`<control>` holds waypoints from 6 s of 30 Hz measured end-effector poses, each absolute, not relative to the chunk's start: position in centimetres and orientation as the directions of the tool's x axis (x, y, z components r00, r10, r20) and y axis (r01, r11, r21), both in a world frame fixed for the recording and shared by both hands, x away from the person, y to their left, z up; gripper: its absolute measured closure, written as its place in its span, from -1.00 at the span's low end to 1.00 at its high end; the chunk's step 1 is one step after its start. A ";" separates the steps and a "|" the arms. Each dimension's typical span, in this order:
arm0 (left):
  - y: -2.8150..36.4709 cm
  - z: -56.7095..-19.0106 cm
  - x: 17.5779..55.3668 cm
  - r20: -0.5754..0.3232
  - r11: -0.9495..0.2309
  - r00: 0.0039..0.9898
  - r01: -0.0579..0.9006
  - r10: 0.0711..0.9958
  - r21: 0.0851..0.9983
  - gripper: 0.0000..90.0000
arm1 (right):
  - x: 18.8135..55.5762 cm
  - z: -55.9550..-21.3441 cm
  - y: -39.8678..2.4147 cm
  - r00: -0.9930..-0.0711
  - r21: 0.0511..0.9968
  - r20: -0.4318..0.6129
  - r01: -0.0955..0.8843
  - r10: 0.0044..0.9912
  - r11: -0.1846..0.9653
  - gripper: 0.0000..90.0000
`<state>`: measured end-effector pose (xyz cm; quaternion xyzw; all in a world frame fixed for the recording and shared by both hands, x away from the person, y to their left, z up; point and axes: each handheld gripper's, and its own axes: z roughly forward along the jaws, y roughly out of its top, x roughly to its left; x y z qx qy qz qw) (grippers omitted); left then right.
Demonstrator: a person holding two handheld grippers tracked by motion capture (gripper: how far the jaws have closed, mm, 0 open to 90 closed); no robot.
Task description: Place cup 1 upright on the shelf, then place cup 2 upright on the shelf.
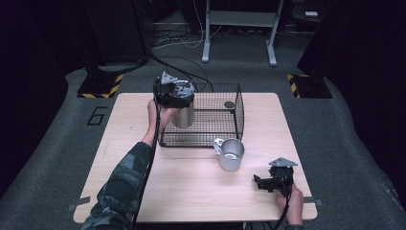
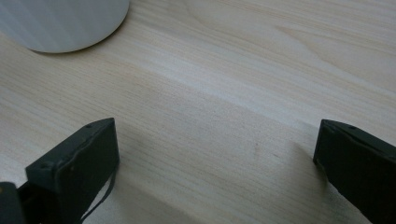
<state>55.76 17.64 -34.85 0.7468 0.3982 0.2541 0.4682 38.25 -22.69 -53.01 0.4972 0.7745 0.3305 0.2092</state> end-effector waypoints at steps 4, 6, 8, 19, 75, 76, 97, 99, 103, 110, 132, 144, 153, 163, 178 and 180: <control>17.5 -35.4 56.1 0.007 -0.249 0.549 0.366 0.836 0.897 -0.91 | 38.2 -53.0 -22.7 -0.418 0.720 0.005 0.632 0.908 0.287 -1.00; 17.4 -35.6 56.2 0.010 -0.251 0.548 0.368 0.836 0.895 -0.91 | 38.2 -53.0 -22.7 -0.418 0.720 0.005 0.632 0.908 0.287 -1.00; 17.4 -35.9 56.3 0.006 -0.252 0.550 0.372 0.835 0.894 -0.91 | 38.2 -53.0 -22.7 -0.419 0.721 0.003 0.631 0.908 0.289 -1.00; 16.8 -37.5 56.7 -0.001 -0.259 0.549 0.396 0.836 0.881 -0.91 | 38.2 -53.0 -22.7 -0.419 0.720 0.003 0.631 0.908 0.289 -1.00; 16.9 -39.4 55.4 -0.011 -0.314 0.586 0.450 0.810 0.836 -1.00 | 38.3 -53.0 -22.6 -0.420 0.719 -0.002 0.630 0.907 0.293 -1.00; 17.0 -39.0 55.2 -0.009 -0.307 0.584 0.439 0.811 0.844 -1.00 | 38.3 -53.0 -22.6 -0.421 0.721 -0.003 0.628 0.907 0.294 -1.00; 19.7 -34.1 49.5 0.065 -0.333 0.597 0.351 0.799 0.875 -1.00 | 38.3 -53.0 -22.6 -0.422 0.717 -0.003 0.631 0.907 0.296 -1.00; 20.0 -34.1 48.8 0.075 -0.343 0.601 0.345 0.796 0.874 -1.00 | 38.3 -53.0 -22.7 -0.426 0.717 -0.006 0.629 0.905 0.300 -1.00; 20.6 -34.7 47.1 0.099 -0.383 0.626 0.337 0.774 0.860 -1.00 | 38.3 -53.0 -22.6 -0.428 0.718 -0.007 0.628 0.904 0.302 -1.00; 21.6 -36.7 44.8 0.095 -0.423 0.654 0.365 0.750 0.829 -1.00 | 38.4 -53.0 -22.6 -0.428 0.717 -0.004 0.629 0.904 0.301 -1.00; 26.3 -48.6 41.2 0.007 -0.457 0.638 0.544 0.770 0.704 -1.00 | 38.3 -53.0 -22.3 -0.418 0.721 0.002 0.630 0.909 0.288 -1.00; 28.0 -52.6 41.2 0.010 -0.439 0.587 0.595 0.810 0.673 -1.00 | 38.0 -52.9 -22.7 -0.457 0.709 -0.012 0.624 0.889 0.330 -1.00; 29.5 -53.1 41.6 0.022 -0.413 0.573 0.563 0.819 0.716 -1.00 | 38.6 -52.4 -22.8 -0.488 0.676 0.020 0.650 0.873 0.348 -1.00; 29.5 -53.1 41.7 0.019 -0.415 0.576 0.565 0.817 0.713 -1.00 | 37.9 -51.1 -22.2 -0.526 0.714 0.070 0.619 0.847 0.326 -1.00; 29.5 -53.1 41.7 0.021 -0.415 0.576 0.562 0.817 0.715 -0.99 | 39.2 -46.6 -17.2 -0.616 0.748 0.076 0.555 0.784 0.364 -1.00; 29.5 -53.1 41.7 0.025 -0.417 0.575 0.562 0.818 0.714 -0.99 | 39.4 -46.5 -16.9 -0.620 0.755 0.070 0.545 0.782 0.365 -1.00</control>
